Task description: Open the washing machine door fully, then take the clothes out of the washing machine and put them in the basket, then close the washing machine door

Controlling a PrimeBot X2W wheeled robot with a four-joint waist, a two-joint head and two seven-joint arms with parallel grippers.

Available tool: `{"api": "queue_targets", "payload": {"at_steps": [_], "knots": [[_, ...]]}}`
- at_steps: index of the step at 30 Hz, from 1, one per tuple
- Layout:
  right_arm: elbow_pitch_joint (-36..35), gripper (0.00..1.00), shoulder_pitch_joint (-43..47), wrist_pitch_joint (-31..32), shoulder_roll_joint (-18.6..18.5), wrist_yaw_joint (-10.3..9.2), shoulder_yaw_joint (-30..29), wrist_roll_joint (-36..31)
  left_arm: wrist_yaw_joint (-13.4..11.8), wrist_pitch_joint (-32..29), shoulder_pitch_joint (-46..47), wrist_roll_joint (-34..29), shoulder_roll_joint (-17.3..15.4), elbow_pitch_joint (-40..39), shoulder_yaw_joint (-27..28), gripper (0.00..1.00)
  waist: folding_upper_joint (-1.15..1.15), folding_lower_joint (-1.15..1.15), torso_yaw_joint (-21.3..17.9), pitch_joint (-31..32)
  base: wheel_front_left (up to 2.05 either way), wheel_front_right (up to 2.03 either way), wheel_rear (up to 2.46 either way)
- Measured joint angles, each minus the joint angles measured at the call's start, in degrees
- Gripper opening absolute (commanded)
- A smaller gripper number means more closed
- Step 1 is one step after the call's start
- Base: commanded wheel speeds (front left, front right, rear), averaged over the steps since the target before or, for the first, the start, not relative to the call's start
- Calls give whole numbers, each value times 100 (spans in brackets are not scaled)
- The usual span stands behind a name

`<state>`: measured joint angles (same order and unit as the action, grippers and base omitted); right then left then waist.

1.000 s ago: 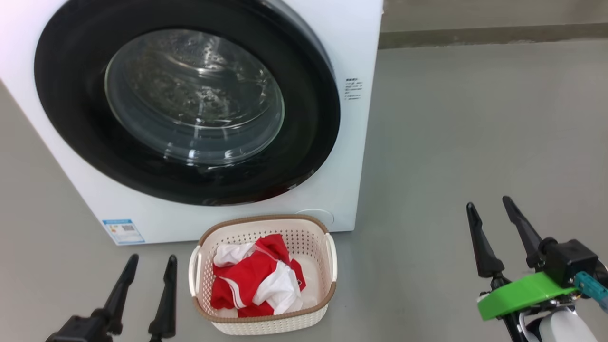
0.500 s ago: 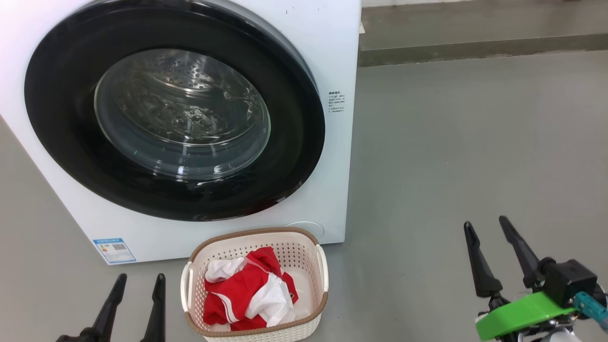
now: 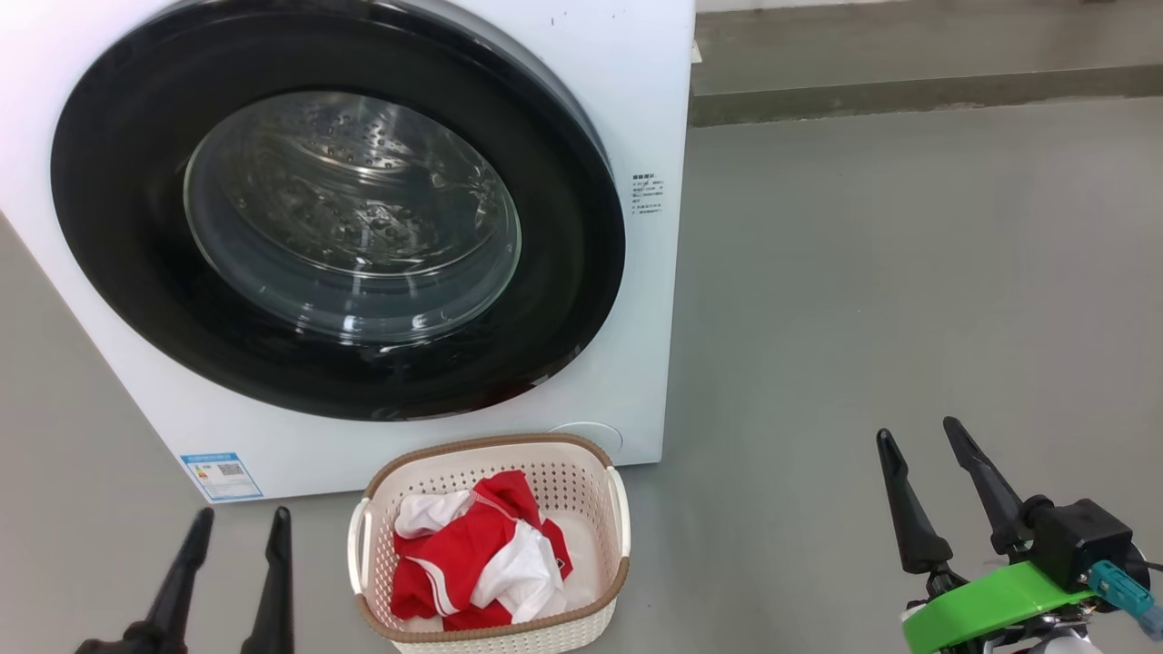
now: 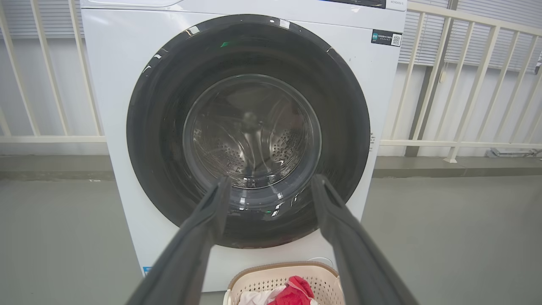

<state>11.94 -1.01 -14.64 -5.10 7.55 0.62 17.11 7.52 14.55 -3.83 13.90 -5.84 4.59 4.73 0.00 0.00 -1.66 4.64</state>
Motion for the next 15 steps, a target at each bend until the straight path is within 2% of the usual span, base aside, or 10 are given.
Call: {"api": "queue_targets", "payload": {"at_steps": [1,8,15], "knots": [[-1,0,0,0,1,0,3,0,0,0,-1,-37,8,-22,34,0,0,0,1,-1,0,0,0],[425,0,275,12,101,1,25,9,0,-49,-104,-16,186,401,-29,0,0,0,2,-2,0,0,0],[467,0,324,147,130,1,3,445,0,-192,-116,448,202,477,-33,0,0,3,12,-21,0,0,0]]}}
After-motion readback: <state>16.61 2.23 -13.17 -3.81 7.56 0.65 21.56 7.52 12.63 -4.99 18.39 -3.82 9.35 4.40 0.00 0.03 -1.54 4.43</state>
